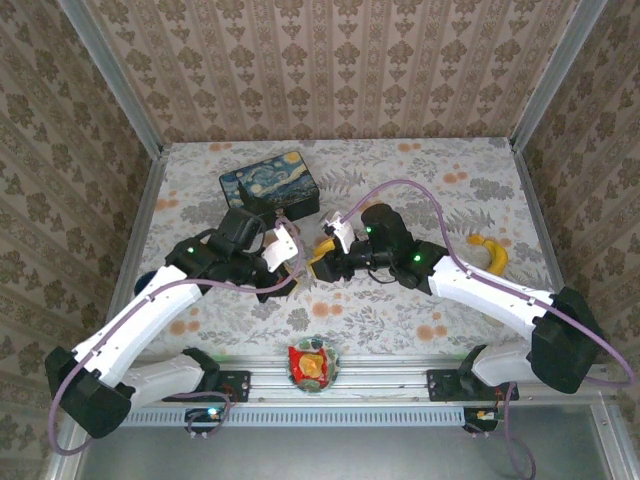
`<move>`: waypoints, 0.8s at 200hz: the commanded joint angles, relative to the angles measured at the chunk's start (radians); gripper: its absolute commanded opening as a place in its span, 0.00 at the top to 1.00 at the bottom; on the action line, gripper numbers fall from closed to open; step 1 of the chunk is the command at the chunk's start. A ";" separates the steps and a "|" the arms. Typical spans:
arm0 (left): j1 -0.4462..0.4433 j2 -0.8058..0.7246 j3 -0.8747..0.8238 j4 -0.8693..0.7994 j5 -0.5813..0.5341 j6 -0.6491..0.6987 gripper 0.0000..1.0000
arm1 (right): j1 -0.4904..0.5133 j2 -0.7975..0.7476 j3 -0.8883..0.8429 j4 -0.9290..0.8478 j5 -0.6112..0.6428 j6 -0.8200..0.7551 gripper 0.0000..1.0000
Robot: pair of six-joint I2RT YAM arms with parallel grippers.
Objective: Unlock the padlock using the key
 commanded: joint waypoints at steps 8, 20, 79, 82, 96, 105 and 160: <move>-0.005 0.019 0.020 -0.020 0.034 0.037 1.00 | 0.007 -0.017 0.018 0.058 -0.102 -0.001 0.57; -0.005 0.025 0.021 -0.017 0.047 0.045 1.00 | 0.007 -0.014 0.016 0.072 -0.148 0.004 0.60; -0.007 0.008 0.013 -0.014 0.087 0.089 1.00 | -0.025 0.037 0.037 0.054 -0.321 0.009 0.69; -0.008 0.008 0.013 -0.015 0.087 0.092 1.00 | -0.028 0.039 0.037 0.053 -0.328 0.010 0.69; -0.008 0.001 0.007 -0.013 0.124 0.098 1.00 | -0.037 0.042 0.044 0.044 -0.357 0.012 0.69; -0.010 -0.002 0.004 -0.012 0.131 0.100 1.00 | -0.041 0.042 0.050 0.036 -0.371 0.012 0.70; -0.011 -0.004 -0.002 -0.012 0.135 0.109 1.00 | -0.044 0.100 0.086 -0.010 -0.410 -0.002 0.74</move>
